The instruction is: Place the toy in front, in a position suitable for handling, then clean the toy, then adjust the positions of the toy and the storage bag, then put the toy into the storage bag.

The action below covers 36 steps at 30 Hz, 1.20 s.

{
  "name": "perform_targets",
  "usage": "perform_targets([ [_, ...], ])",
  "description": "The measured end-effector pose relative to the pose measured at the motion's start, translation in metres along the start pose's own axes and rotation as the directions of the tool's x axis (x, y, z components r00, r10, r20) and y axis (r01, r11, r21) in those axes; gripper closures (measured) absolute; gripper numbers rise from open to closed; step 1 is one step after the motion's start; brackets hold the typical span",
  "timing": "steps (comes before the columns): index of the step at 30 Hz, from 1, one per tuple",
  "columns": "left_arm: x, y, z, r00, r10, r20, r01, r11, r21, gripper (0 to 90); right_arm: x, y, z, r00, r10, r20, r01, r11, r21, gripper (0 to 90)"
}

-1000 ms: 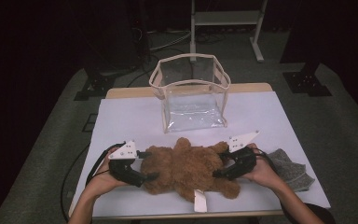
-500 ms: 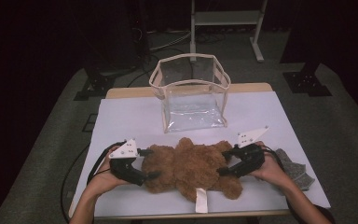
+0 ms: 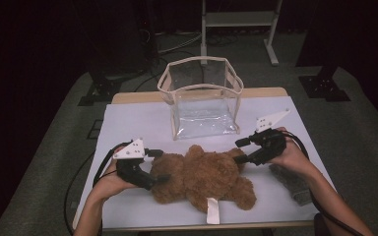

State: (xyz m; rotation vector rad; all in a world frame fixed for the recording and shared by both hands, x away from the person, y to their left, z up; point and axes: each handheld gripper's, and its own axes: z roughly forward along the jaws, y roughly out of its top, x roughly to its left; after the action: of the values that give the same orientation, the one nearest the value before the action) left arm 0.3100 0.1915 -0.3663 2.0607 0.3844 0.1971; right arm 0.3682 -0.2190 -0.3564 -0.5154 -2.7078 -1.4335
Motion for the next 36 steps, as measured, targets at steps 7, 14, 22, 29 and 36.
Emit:
perform_targets([
  [7,0.0,0.0,-0.006,0.9996,-0.013,-0.026,0.013,0.9998,-0.013,10.1,-0.017,0.033,0.002,0.9993,-0.029,0.023,0.028,0.998,0.055,31.8],
  [14,0.0,0.0,-0.013,0.9989,-0.018,-0.044,0.017,0.9993,-0.032,9.7,-0.022,0.057,0.011,0.9981,-0.057,0.023,0.055,0.995,0.086,31.9],
  [22,-0.001,0.0,-0.019,0.9981,-0.014,-0.06,0.013,0.9995,-0.029,9.4,-0.023,0.071,0.019,0.9964,-0.083,0.013,0.082,0.991,0.104,31.7],
  [29,-0.001,-0.001,-0.022,0.9977,-0.015,-0.067,0.013,0.9993,-0.036,9.3,-0.025,0.078,0.024,0.995,-0.1,0.003,0.099,0.989,0.114,31.6],
  [36,-0.001,0.0,-0.024,0.9976,-0.014,-0.068,0.012,0.9992,-0.037,9.4,-0.023,0.087,0.022,0.9941,-0.108,0.008,0.107,0.988,0.112,31.6],
])
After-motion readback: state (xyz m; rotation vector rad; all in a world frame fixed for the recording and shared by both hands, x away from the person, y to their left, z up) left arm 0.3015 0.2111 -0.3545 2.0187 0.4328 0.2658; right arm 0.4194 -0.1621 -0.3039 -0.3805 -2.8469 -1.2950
